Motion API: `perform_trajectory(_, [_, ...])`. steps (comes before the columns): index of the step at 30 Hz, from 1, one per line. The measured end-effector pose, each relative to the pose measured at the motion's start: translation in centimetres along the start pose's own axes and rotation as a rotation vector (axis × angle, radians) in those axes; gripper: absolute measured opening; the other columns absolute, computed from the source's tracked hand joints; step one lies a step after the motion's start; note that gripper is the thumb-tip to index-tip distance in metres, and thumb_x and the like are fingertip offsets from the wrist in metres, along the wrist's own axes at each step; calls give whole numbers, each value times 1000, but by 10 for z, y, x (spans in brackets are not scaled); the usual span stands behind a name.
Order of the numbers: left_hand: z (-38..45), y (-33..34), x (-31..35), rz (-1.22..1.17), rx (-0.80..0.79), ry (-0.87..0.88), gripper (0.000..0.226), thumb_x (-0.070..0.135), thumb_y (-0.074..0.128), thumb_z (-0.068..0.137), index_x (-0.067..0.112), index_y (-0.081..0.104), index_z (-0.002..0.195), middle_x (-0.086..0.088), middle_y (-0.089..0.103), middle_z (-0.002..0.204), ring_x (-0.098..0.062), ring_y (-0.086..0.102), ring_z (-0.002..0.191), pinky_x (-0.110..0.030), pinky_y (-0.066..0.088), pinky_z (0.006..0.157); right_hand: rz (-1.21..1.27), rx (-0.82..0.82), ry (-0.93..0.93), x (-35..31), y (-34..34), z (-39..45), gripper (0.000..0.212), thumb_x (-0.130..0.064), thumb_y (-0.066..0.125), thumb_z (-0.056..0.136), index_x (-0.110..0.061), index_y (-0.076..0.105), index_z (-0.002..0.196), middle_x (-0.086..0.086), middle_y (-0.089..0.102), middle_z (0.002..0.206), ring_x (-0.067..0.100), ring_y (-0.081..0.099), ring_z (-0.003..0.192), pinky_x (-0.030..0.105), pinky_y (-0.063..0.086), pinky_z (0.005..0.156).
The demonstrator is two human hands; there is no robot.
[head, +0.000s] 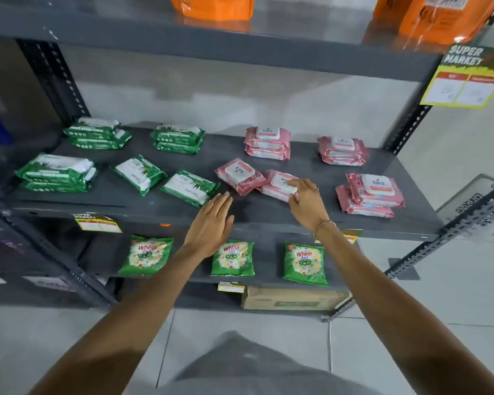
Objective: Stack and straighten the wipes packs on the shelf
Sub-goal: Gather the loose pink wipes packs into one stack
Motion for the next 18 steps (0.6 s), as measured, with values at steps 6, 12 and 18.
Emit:
perform_trajectory(6, [-10, 41, -21, 62, -110, -143, 59, 34, 24, 101, 3, 24, 150, -11, 21, 160, -24, 17, 148, -35, 11, 121, -55, -169, 95, 26, 16, 30, 56, -20, 59, 80, -9, 41, 132, 16, 43, 133, 36, 38, 122, 48, 38, 98])
perform_trajectory(12, [-9, 41, -28, 42, -62, -254, 60, 40, 22, 100, 2, 39, 145, -13, 40, 151, -30, 37, 139, -45, 29, 112, -108, -230, 103, 35, 28, 48, 75, -34, 66, 73, -8, 31, 134, 13, 37, 137, 31, 33, 129, 48, 31, 106])
perform_trajectory(18, [-9, 42, -31, 35, -64, -245, 57, 37, 31, 98, 2, 46, 140, -13, 45, 148, -31, 41, 136, -47, 34, 108, -293, -285, 290, 54, 27, 48, 92, -48, 72, 65, -4, 31, 135, 18, 34, 137, 37, 30, 129, 47, 32, 102])
Point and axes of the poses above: each hand's wrist, its own z-axis towards the middle knuckle, its own y-axis out of the palm, x = y × z, the point moved 7 cm from there along z, towards the middle knuckle
